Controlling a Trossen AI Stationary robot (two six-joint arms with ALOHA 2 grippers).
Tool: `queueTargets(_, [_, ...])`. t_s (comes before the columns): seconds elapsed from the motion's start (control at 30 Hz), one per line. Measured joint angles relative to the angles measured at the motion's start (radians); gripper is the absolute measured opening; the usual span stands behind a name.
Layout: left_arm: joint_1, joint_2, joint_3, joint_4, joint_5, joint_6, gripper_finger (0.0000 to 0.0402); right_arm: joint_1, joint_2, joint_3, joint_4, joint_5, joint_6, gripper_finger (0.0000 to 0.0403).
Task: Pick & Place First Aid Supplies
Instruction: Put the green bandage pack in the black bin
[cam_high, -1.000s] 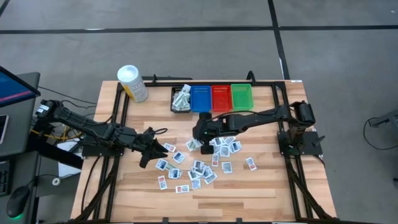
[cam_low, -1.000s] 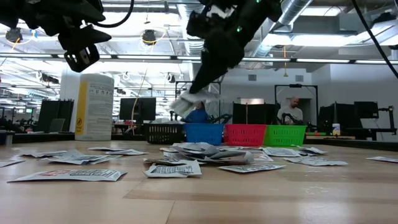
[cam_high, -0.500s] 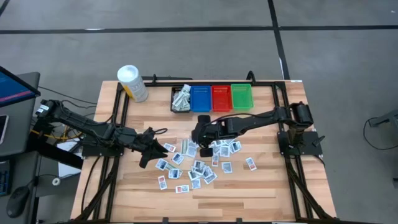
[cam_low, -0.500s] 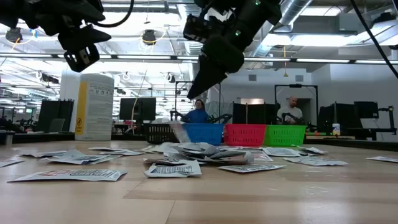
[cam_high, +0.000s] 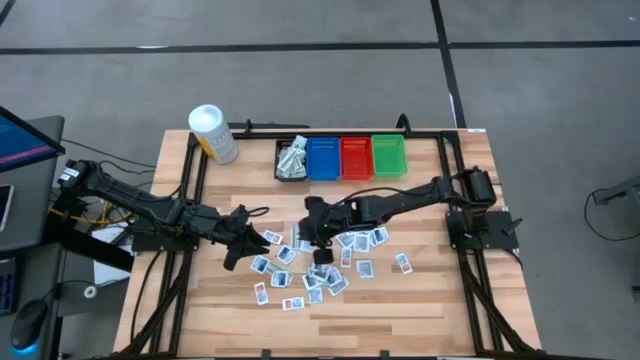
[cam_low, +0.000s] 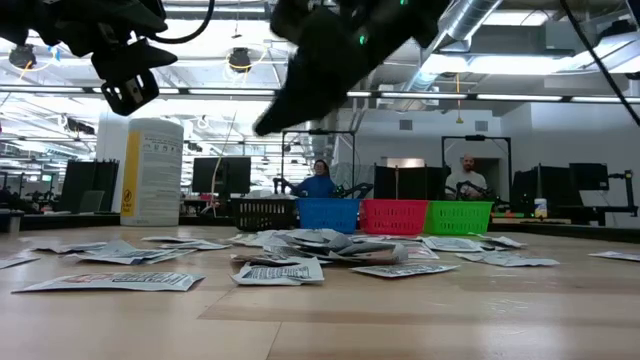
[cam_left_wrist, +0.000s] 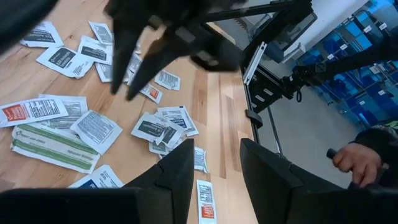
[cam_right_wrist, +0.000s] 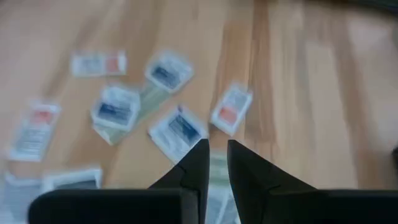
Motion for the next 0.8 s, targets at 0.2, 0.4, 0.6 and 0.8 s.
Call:
queueTargets(0.2, [0.000,0.001,0.001,0.013,0.000,0.000,0.0131,-0.009,0.102,0.067,-0.009,0.000,0.009,0.0081])
queueTargets(0.4, [-0.001,0.003,0.001,0.014,0.001,-0.007,0.0131,-0.012,0.203,0.150,0.005,0.000,0.003,0.0147])
queueTargets(0.6, [-0.001,0.004,0.001,0.015,0.004,-0.012,0.0131,-0.027,0.273,0.187,-0.075,0.003,0.003,0.0191])
queueTargets(0.8, [-0.001,0.003,0.001,0.021,0.007,-0.015,0.0131,-0.034,0.307,0.191,-0.107,-0.002,0.026,0.0192])
